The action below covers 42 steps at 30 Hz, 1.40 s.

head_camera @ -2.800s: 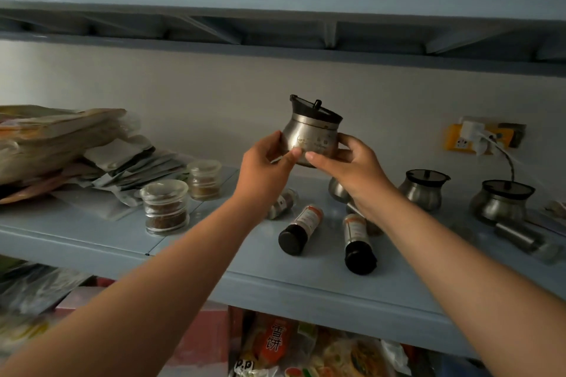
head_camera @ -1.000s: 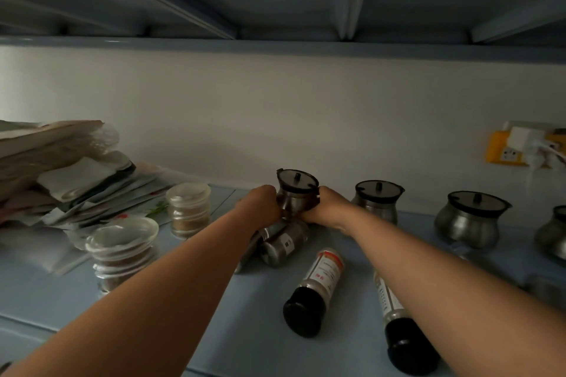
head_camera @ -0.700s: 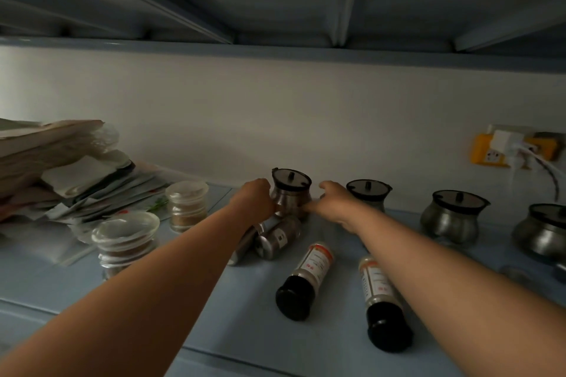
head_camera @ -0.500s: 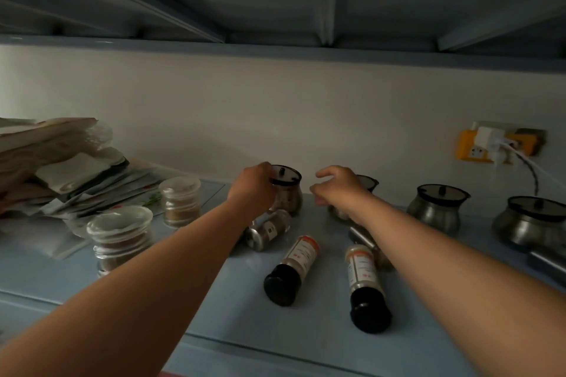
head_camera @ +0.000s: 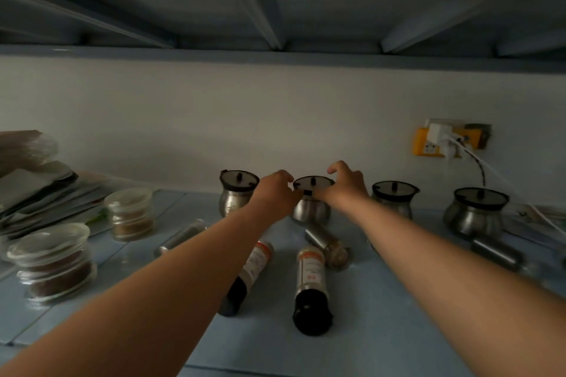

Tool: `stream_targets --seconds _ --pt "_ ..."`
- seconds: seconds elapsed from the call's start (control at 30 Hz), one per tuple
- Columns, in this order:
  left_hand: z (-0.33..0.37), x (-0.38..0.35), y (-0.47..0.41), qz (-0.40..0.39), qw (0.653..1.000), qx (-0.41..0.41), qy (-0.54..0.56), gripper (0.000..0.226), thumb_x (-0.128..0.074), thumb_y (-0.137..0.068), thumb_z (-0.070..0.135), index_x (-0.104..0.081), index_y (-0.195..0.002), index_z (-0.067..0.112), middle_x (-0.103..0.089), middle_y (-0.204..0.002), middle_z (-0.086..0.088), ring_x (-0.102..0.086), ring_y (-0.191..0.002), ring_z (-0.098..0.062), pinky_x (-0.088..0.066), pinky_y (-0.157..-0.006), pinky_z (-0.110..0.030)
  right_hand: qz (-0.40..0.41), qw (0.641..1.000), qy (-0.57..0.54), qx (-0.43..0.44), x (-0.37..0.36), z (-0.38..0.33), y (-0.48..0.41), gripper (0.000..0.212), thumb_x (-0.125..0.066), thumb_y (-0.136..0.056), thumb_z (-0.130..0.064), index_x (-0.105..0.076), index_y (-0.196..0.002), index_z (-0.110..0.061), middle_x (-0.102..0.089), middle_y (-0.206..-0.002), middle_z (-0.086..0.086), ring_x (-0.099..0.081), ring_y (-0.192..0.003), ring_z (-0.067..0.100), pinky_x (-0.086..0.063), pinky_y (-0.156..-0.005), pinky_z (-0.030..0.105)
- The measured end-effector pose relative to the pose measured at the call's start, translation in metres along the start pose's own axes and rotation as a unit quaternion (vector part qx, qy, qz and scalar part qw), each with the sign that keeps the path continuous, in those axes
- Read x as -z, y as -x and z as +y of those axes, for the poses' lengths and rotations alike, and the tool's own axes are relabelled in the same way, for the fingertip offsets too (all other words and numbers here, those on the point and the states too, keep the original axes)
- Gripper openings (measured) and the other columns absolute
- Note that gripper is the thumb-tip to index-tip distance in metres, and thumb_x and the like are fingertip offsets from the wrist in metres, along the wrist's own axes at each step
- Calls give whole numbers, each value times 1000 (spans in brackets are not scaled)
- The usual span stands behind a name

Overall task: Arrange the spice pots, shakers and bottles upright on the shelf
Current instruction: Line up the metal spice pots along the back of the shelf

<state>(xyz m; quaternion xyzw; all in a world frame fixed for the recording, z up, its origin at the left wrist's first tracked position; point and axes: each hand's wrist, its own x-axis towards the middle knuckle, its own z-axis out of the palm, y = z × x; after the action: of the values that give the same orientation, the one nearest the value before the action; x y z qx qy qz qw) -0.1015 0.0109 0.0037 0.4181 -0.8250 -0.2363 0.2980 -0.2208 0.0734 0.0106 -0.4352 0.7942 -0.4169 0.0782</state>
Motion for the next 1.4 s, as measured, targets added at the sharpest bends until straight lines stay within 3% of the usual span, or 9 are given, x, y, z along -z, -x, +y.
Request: stream_targets --seconds 0.17,0.33,0.43,0.53,0.8,0.97,1.13,1.23,1.4 --pt "4 -15 -9 -39 998 36 -32 51 -54 -91 33 -48 -129 -1 -57 -129 -19 -54 -120 -33 -45 -100 -37 -52 998 21 -17 0 8 -1 77 -73 -74 -39 -32 -136 -20 -41 -136 14 -46 -121 32 -42 -95 35" --pt "3 -24 -13 -61 996 57 -32 43 -50 -92 27 -53 -122 -4 -57 -127 -22 -55 -117 -35 -44 -95 -37 -93 995 12 35 1 9 5 42 -63 -83 -20 -52 -124 -16 -57 -126 9 -52 -116 28 -43 -94 34" --pt "0 -28 -15 -64 996 51 -27 31 -50 -89 19 -62 -108 -2 -64 -113 -22 -60 -105 -35 -48 -86 -37 -96 995 0 41 -7 8 6 47 -64 -80 -20 -52 -126 -22 -57 -129 4 -52 -118 26 -43 -95 33" --pt "-1 -30 -17 -61 997 56 -3 30 -51 -87 16 -65 -106 -2 -66 -109 -21 -62 -102 -33 -49 -82 -36 -85 995 -6 41 -11 9 6 51 -64 -78 -20 -51 -127 -26 -58 -129 3 -53 -117 25 -42 -88 29" --pt "10 -14 -13 -14 998 50 48 25 -46 -91 11 -63 -102 -4 -65 -96 -20 -62 -90 -33 -43 -68 -35 -5 997 -55 54 -7 1 18 41 -62 -85 -22 -55 -126 -22 -61 -127 5 -55 -117 25 -45 -96 32" --pt "21 8 3 14 997 19 76 23 -47 -93 22 -60 -83 6 -55 -67 -3 -50 -64 -19 -35 -51 -26 74 990 -95 72 6 -17 29 37 -65 -82 -28 -60 -118 -22 -66 -117 2 -59 -109 23 -47 -84 28" --pt "34 25 37 49 994 -19 98 30 -43 -97 29 -59 -81 9 -52 -60 2 -48 -56 -12 -32 -48 -20 104 974 -179 88 15 -23 54 59 -75 -73 -31 -47 -124 -29 -67 -113 2 -62 -106 20 -51 -90 33" --pt "41 34 63 89 986 -64 124 36 -43 -97 24 -53 -64 11 -49 -55 1 -44 -49 -10 -29 -41 -13 98 962 -233 100 18 -23 76 62 -74 -75 -32 -39 -127 -35 -66 -113 1 -62 -103 16 -51 -89 32" --pt "56 45 111 125 963 -67 229 37 -45 -97 19 -44 -60 23 -52 -62 1 -47 -56 -11 -37 -54 -22 106 937 -298 146 21 -22 117 62 -70 -81 -27 -33 -130 -36 -65 -111 -4 -60 -101 8 -49 -87 25"
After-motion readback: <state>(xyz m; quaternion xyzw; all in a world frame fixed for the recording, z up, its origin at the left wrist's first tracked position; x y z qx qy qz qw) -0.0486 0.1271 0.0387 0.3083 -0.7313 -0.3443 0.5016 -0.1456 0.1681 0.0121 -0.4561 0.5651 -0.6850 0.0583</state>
